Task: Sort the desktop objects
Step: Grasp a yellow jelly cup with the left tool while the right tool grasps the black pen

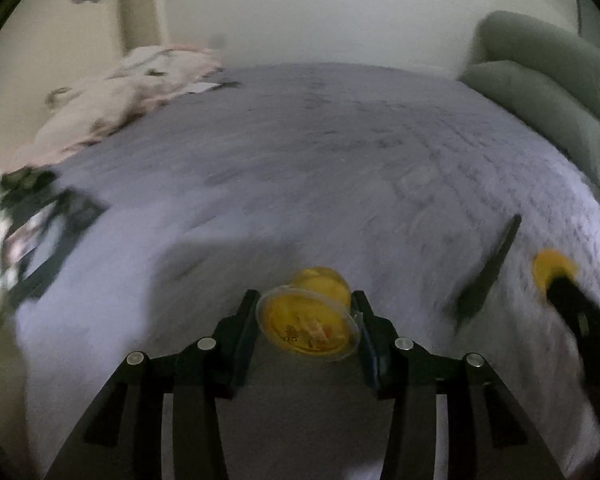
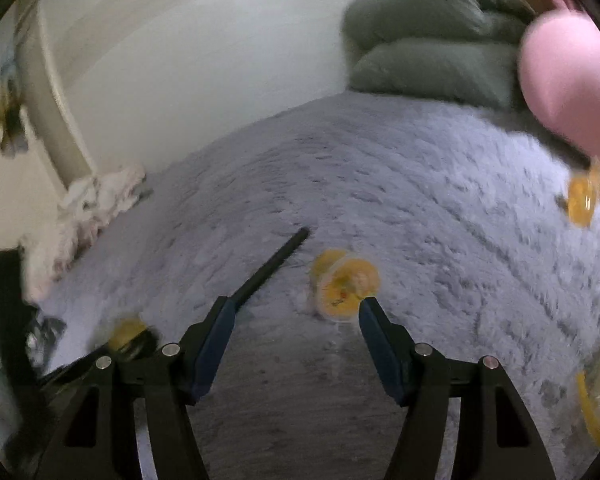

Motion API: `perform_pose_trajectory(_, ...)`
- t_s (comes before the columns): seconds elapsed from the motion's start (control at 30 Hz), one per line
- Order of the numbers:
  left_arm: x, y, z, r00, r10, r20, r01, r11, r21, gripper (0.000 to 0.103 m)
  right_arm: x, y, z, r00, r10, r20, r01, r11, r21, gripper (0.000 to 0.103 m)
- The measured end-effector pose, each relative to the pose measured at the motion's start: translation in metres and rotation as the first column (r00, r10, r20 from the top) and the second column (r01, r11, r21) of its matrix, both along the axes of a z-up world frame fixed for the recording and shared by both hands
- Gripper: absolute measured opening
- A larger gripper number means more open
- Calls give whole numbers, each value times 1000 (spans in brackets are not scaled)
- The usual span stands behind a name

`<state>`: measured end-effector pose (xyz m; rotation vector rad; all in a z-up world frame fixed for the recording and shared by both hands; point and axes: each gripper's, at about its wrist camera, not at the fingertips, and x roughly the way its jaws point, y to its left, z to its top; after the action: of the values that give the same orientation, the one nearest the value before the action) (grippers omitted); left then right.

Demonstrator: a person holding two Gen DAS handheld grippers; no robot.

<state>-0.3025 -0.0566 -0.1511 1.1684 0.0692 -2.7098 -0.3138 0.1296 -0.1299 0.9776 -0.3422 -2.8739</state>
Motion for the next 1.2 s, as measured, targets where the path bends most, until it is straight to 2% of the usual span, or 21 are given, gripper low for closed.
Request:
perform_pose_trajectory(0.07, 17, -12, -3, 999, 30, 10, -30, 1000, 8, 45, -1, -17, 3, 999, 36, -6, -35, 998, 61, 63)
perform_pose_trajectory(0.13, 21, -19, -7, 999, 37, 3, -37, 999, 35, 45, -7, -36, 3, 997, 82, -10, -81, 993, 83, 62)
perform_pose_trajectory(0.23, 21, -16, -8, 999, 33, 2, -33, 999, 35, 46, -33, -53, -4, 991, 127, 29, -128, 991, 35, 49)
perform_pose_trajectory(0.27, 20, -14, -9, 999, 32, 3, -32, 999, 24, 46, -42, -53, -11, 990, 117, 74, -118, 993, 6, 48)
perform_pose_trajectory(0.3, 19, -13, -9, 1000, 30, 4, -30, 999, 17, 46, -54, -52, -23, 981, 110, 158, -108, 994, -23, 49)
perform_pose_trajectory(0.33, 19, -13, -10, 1000, 30, 5, -30, 999, 15, 46, -61, -50, -29, 975, 113, 194, -107, 993, -41, 50)
perform_pose_trajectory(0.4, 20, -11, -10, 1000, 29, 2, -29, 999, 24, 46, -61, -50, -28, 978, 108, 180, -101, 994, -50, 49)
perform_pose_trajectory(0.47, 20, -10, -9, 1000, 28, -1, -28, 999, 36, 46, -61, -51, -27, 980, 83, 183, -80, 997, -24, 35)
perform_pose_trajectory(0.53, 19, -14, -9, 1000, 27, -7, -27, 998, 54, 46, -60, -44, -29, 979, 97, 180, -83, 993, -84, 17)
perform_pose_trajectory(0.57, 19, -17, -8, 1000, 27, -12, -26, 997, 68, 46, -60, -36, -31, 979, 107, 175, -82, 986, -147, 17)
perform_pose_trajectory(0.67, 21, -23, -7, 999, 29, -22, -27, 995, 100, 45, -61, -21, -34, 977, 125, 172, -78, 963, -260, 16)
perform_pose_trajectory(0.77, 22, -21, -4, 999, 27, -25, -25, 996, 82, 45, -56, -23, -28, 976, 146, 163, -97, 956, -278, 16)
perform_pose_trajectory(0.9, 27, -18, 7, 998, 4, -55, -1, 998, 65, 45, -47, -34, -13, 955, 279, 105, -218, 894, -391, 16)
perform_pose_trajectory(1.07, 48, -29, 45, 991, 36, -133, -28, 998, 56, 45, -22, -55, 19, 911, 412, 22, -365, 829, -423, 16)
perform_pose_trajectory(1.2, 74, -47, 81, 979, 99, -177, -95, 995, 27, 45, 1, -64, 49, 827, 554, -93, -526, 706, -474, 16)
